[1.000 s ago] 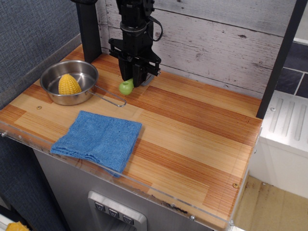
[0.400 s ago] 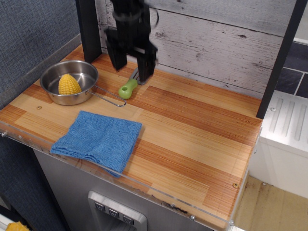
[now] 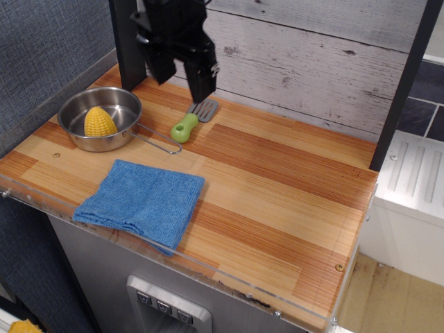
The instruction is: Move the spatula up behind the cloth.
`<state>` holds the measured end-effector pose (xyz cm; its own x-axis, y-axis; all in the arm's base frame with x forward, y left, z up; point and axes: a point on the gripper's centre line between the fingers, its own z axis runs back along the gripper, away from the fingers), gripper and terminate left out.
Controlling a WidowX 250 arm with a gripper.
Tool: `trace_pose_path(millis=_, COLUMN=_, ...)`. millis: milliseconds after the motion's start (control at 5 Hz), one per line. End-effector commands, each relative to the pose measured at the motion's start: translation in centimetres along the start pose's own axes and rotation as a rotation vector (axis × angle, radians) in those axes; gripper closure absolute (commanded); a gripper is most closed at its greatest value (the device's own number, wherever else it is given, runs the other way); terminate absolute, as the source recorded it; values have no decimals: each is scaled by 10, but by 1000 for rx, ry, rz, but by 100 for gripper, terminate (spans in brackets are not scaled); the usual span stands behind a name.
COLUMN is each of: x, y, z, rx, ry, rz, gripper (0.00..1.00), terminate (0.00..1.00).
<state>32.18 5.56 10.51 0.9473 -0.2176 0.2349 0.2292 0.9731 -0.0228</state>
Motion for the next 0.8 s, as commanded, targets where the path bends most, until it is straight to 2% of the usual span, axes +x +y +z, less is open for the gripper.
trace_pose_path(millis=0, x=-16, y=1, z=15, rx=-3, ry=-4, rz=76, gripper=0, terminate=0)
trace_pose_path(millis=200, x=-16, y=-2, z=17, rx=24, ry=-1, rz=75, gripper=0, terminate=0)
trace_pose_path(millis=400, x=-14, y=0, z=17, rx=14, ry=15, rz=13, gripper=0, terminate=0)
trace_pose_path(millis=600, x=-14, y=0, z=17, rx=14, ry=15, rz=13, gripper=0, terminate=100)
